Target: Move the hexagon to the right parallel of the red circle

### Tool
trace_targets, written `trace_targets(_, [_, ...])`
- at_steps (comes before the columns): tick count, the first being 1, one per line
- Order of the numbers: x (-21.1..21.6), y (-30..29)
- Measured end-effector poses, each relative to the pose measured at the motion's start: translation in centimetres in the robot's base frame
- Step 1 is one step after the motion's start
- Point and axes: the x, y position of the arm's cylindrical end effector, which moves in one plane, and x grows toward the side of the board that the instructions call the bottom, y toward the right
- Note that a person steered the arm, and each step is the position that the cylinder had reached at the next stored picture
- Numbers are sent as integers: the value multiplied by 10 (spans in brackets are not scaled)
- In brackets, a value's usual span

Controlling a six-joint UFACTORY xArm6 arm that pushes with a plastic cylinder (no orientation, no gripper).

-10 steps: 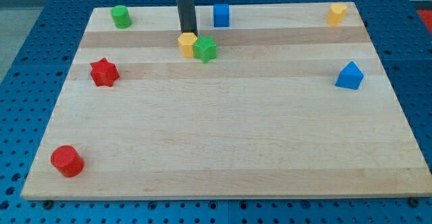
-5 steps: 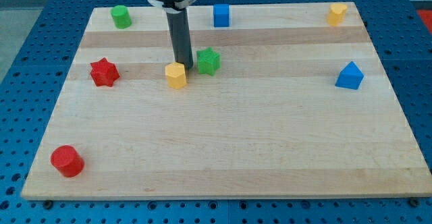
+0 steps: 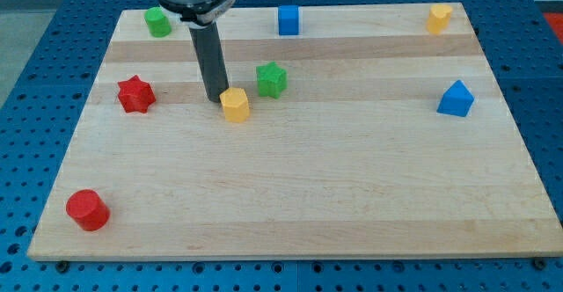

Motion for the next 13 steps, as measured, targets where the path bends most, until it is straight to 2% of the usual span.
trace_targets(2, [40, 34])
trace_targets(3, [44, 48])
trace_targets(5, [18, 59])
trace_targets(6, [19, 78])
trace_targets(11, [137, 80])
trace_targets(13, [140, 83])
